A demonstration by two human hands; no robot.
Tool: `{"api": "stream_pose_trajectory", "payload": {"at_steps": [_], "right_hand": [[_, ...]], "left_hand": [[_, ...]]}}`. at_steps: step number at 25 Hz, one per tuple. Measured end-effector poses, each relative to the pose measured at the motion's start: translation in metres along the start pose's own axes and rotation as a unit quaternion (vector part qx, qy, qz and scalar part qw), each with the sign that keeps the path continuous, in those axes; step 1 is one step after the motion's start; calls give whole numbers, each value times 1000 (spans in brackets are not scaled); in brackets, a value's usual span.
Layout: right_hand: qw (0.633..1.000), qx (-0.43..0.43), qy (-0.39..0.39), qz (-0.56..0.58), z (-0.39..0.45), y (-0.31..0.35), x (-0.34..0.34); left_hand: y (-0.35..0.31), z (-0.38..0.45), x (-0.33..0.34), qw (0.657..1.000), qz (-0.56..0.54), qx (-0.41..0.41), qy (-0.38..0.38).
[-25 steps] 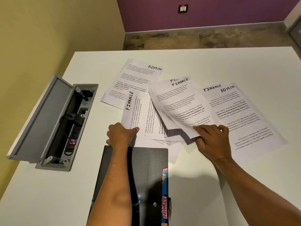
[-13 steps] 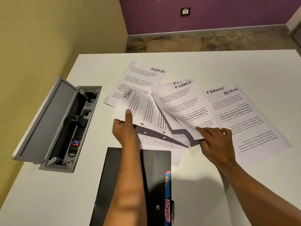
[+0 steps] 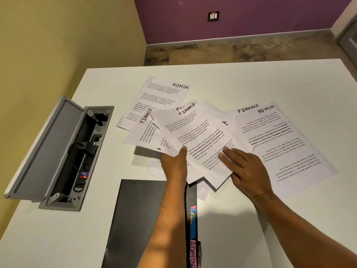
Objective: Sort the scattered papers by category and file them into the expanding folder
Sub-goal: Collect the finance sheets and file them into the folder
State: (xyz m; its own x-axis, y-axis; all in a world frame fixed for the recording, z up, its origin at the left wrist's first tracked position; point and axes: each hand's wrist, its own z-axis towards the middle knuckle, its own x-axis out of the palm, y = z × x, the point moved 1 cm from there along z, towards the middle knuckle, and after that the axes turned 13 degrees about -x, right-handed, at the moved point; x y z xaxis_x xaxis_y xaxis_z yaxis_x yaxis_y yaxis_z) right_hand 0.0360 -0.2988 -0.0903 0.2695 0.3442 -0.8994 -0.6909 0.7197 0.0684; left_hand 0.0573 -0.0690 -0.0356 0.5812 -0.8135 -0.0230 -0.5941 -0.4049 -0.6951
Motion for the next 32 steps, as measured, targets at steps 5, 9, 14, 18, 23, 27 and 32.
{"api": "stream_pose_trajectory", "payload": {"at_steps": [5, 9, 14, 18, 23, 27, 32], "right_hand": [[974, 222, 52, -20, 10, 6, -7], [950, 298, 59, -68, 10, 7, -8], [921, 371, 50, -111, 14, 8, -8], [915, 382, 65, -114, 14, 5, -7], [930, 352, 55, -89, 16, 4, -11], [926, 364, 60, -82, 17, 4, -11], [925, 361, 83, -81, 14, 3, -11]], "left_hand": [[-4, 4, -31, 997, -33, 23, -65], [14, 0, -44, 996, 19, 12, -85], [32, -4, -37, 979, 121, 97, -128], [43, -11, -26, 955, 197, 137, -175], [41, -12, -23, 949, 221, 123, -185], [40, -12, -23, 947, 223, 130, -191], [43, -7, -23, 948, 217, 139, -186]]}}
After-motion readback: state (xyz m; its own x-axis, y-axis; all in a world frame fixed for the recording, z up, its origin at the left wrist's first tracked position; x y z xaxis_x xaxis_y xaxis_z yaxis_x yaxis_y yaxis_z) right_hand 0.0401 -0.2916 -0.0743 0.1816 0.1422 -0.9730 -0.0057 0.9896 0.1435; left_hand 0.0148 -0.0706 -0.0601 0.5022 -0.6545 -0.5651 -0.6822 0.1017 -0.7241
